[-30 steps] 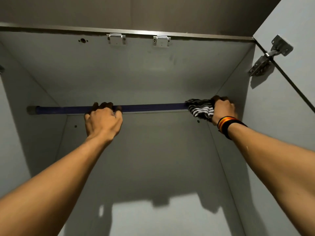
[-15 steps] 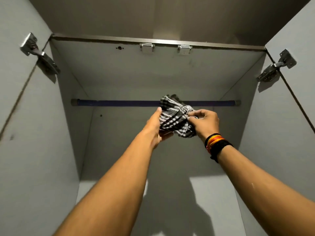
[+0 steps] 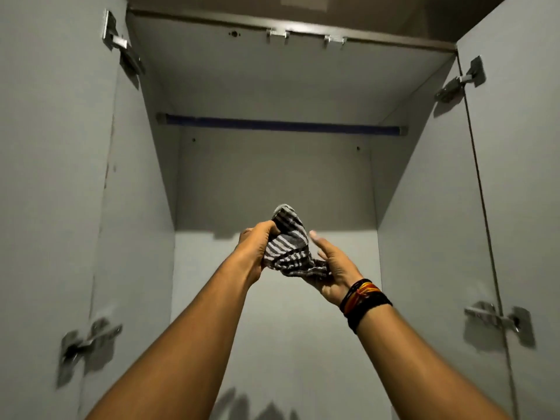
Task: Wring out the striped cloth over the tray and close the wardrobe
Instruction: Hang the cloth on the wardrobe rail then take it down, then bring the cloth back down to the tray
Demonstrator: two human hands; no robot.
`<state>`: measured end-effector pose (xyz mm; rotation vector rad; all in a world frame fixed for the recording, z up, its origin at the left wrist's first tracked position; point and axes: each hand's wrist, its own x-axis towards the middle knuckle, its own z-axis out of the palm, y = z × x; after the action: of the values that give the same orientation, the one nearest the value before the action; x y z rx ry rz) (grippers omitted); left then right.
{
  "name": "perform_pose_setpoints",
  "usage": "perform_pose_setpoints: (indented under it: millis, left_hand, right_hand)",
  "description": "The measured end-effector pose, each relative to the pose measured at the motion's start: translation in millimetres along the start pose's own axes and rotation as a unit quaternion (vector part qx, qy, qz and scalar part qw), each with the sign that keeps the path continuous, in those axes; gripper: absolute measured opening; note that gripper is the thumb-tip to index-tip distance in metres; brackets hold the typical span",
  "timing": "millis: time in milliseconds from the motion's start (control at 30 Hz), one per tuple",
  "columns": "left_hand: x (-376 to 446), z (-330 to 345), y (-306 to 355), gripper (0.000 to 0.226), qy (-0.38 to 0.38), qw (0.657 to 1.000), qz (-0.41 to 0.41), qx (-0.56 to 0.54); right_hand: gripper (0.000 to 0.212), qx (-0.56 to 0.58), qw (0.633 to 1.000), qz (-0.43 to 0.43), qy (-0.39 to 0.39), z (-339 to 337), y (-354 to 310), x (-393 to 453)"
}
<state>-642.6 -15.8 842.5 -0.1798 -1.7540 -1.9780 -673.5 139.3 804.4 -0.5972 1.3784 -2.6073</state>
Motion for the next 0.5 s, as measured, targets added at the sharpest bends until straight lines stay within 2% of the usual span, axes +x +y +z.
perform_pose_setpoints:
  millis: [100,233,367,500]
  left_hand:
    - [-52,-19,-47,0.017,0.032,0.996,-0.069,0.045]
    - [-133,-39,-110,0.032,0.051,0.982,-0.174,0.053]
    - [-232,-46,-171,0.034,0.084,0.958,-0.273,0.020]
    - [-338,-46,-234,0.033,0.176,0.930,-0.324,0.002]
  right_hand:
    - [0.032,-0.057,0.997,0.024,0.047,-17,40,-30]
    - [0.065,-0.083,0.992,0.036,0.091,-46,90,-89]
    - [0.070,-0.111,0.985,0.093,0.092,-87,141,-159]
    - [0.071,-0.135,0.973,0.166,0.084,-127,198,-233]
